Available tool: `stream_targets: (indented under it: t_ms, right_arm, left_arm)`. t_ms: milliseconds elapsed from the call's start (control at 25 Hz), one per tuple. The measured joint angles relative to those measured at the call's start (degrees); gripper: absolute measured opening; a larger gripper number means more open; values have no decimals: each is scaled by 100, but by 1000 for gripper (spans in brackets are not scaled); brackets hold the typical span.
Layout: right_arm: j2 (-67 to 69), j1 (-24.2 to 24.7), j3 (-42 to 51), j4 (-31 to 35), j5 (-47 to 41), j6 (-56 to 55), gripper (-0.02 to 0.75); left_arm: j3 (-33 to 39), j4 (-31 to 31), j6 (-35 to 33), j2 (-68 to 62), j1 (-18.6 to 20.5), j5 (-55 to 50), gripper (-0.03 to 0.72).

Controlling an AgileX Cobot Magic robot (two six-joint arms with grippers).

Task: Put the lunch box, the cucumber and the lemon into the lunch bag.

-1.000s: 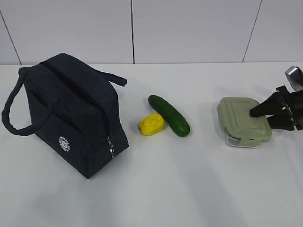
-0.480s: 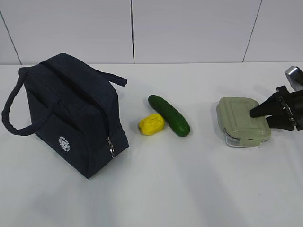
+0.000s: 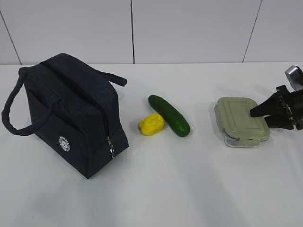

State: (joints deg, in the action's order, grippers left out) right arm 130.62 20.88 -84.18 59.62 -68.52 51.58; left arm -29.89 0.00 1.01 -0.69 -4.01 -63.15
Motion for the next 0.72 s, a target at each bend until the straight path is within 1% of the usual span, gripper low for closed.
stream_targets:
  t_ms: [440, 720]
  right_arm:
    - [0, 0, 0, 9, 0, -13, 398]
    - [0, 0, 0, 9, 0, -13, 384]
  left_arm:
    - [0, 0, 0, 0, 0, 0, 236]
    - [0, 0, 0, 0, 0, 0, 236]
